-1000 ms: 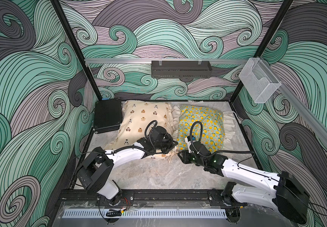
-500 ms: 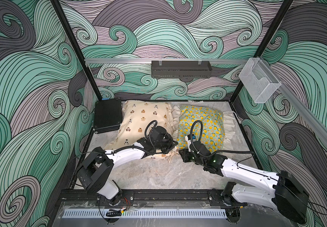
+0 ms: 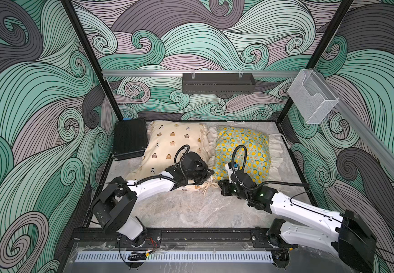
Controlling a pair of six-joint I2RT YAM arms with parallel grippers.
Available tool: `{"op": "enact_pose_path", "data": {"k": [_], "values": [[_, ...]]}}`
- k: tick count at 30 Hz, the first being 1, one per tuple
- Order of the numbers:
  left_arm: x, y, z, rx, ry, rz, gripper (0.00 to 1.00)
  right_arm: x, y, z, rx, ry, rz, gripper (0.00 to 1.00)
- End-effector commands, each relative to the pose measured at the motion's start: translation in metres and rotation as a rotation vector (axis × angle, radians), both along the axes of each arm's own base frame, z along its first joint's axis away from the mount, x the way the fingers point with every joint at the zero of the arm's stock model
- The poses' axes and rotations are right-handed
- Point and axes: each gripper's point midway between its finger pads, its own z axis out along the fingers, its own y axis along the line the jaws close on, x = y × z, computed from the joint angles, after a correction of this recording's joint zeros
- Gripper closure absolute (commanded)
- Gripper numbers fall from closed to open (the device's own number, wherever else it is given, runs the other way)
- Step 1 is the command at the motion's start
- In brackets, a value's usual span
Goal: Zip up pillowcases
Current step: Zip the zipper on the pillowcase.
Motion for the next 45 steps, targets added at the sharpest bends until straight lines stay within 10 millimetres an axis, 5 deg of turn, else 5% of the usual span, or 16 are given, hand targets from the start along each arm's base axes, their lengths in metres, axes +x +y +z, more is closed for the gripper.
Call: {"op": "enact_pose_path", "data": {"k": [1,19,28,35,41,45], "values": [[0.009,0.004,0.015,0.014,-0.058,0.019,1.0,-0.01,-0.003,-0.004,0.002,0.077,0.005,0.9],[0.028,0.033,0.012,0.045,-0.073,0.052,1.0,-0.031,-0.02,-0.024,-0.029,0.356,0.006,0.91],[0.1,0.092,0.058,0.056,-0.19,0.164,1.0,-0.054,-0.066,-0.053,-0.07,0.533,-0.124,0.91],[0.141,0.14,0.059,0.122,-0.212,0.271,1.0,-0.068,-0.108,-0.067,-0.115,0.613,-0.262,0.94],[0.14,0.125,0.052,0.069,-0.211,0.198,1.0,-0.052,-0.105,-0.044,-0.102,0.529,-0.255,0.9],[0.129,0.112,0.047,0.072,-0.21,0.157,1.0,-0.04,-0.099,-0.027,-0.1,0.481,-0.219,0.78]]}}
